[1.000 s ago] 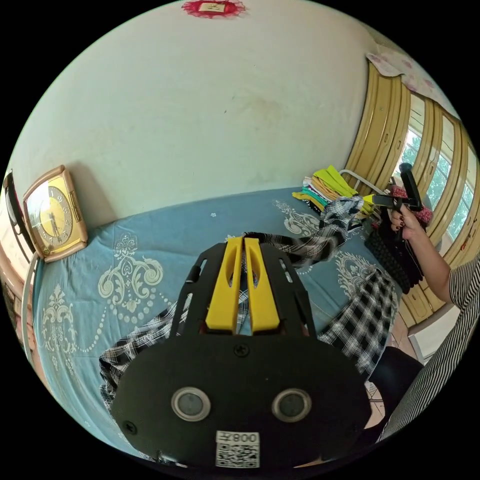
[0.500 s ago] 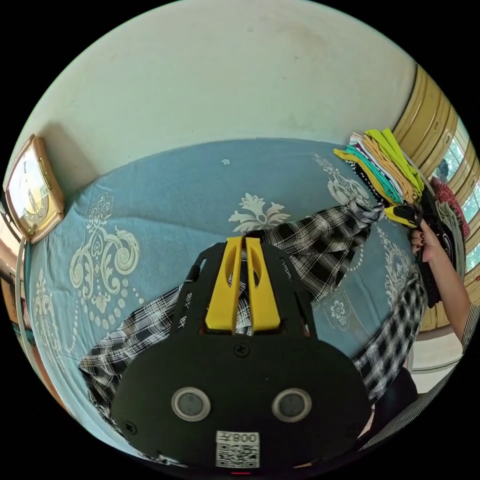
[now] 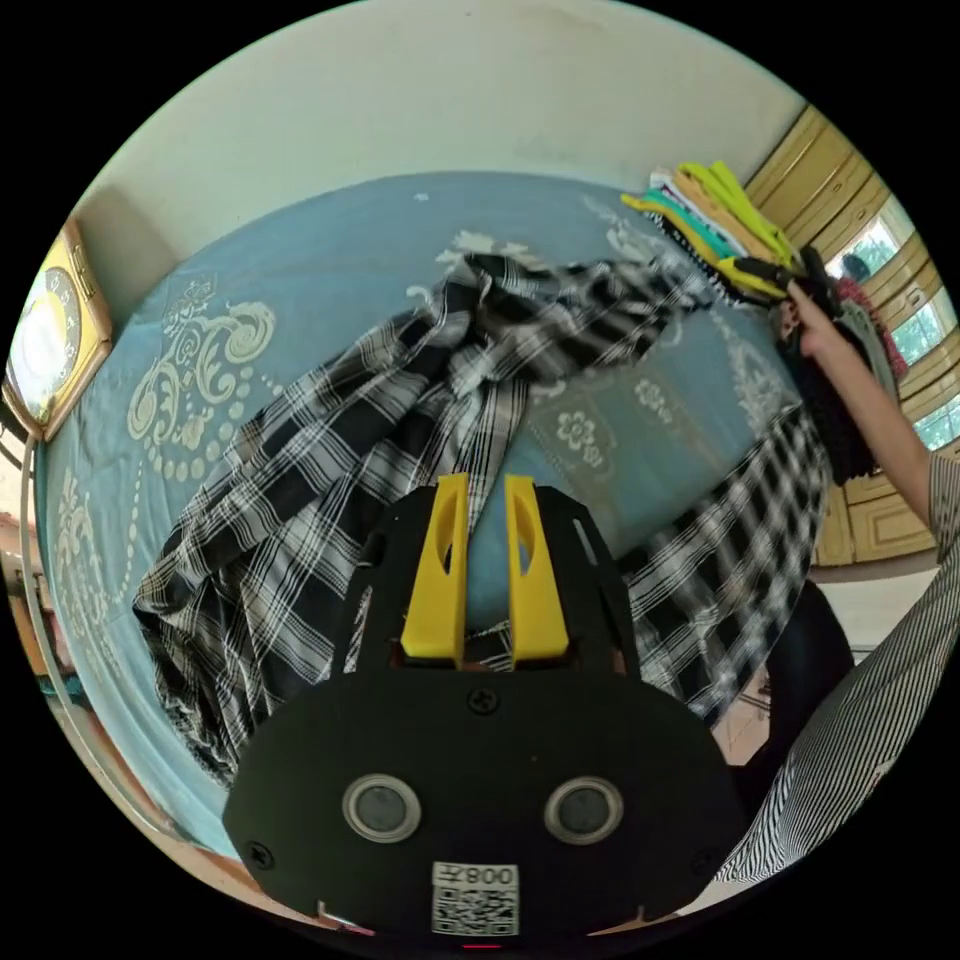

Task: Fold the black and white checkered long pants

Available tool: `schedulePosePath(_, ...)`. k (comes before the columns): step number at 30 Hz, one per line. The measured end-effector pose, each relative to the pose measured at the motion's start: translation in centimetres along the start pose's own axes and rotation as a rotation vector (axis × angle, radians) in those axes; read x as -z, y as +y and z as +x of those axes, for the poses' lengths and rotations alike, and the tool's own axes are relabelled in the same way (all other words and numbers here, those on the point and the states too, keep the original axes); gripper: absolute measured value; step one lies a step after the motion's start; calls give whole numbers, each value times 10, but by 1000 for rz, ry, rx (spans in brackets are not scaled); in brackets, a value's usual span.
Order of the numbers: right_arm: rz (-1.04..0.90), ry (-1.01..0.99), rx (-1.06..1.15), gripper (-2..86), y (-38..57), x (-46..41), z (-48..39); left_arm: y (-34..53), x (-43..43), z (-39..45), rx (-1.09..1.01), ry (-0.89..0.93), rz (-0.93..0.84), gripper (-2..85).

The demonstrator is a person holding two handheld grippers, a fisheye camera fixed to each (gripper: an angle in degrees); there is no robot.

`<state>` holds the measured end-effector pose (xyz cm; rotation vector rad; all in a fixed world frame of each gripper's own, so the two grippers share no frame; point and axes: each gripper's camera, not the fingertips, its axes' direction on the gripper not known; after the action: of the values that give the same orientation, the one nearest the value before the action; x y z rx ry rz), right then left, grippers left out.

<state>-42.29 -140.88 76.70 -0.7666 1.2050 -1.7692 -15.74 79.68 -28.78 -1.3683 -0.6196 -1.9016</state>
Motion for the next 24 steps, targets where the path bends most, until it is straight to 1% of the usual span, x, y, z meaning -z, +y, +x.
schedulePosePath(1, -15, 9, 18, 15, 0, -5, -3, 3, -15, 5, -17, -64, -80, 37)
schedulePosePath(2, -23, 20, 29, 19, 0, -8, -6, 3, -23, 7, -25, -99, -122, 32)
schedulePosePath(3, -39, 37, 48, 27, 2, -13, -11, 6, -26, 10, -23, -130, -97, 22)
schedulePosePath(5, -60, 60, 107, 47, 6, -19, -21, 6, -28, 8, 19, -85, -119, 15)
schedulePosePath(7, -95, 110, 227, 57, 11, -28, -37, 12, -20, 10, 29, -29, -107, 10)
schedulePosePath(10, -146, 186, 385, 73, 20, -43, -55, 26, -9, 14, 32, -17, -98, 8)
schedulePosePath(12, -169, 205, 446, 77, 26, -53, -60, 30, -8, 18, 28, -11, -104, 7)
schedulePosePath(14, -202, 230, 476, 68, 30, -66, -61, 30, -13, 23, 17, -37, -130, 6)
schedulePosePath(16, -257, 301, 490, 22, 31, -84, -59, 24, -21, 27, 17, -32, -155, 6)
schedulePosePath(18, -289, 338, 471, 14, 28, -89, -58, 18, -23, 29, 17, -39, -159, 6)
schedulePosePath(20, -247, 306, 455, 10, 22, -75, -62, 12, -22, 31, 22, -37, -159, 5)
schedulePosePath(21, -200, 243, 441, 8, 15, -56, -67, 9, -19, 32, 20, -39, -153, 5)
schedulePosePath(24, -155, 17, 419, 7, 0, 2, -78, 3, -7, 37, 12, -56, -127, 5)
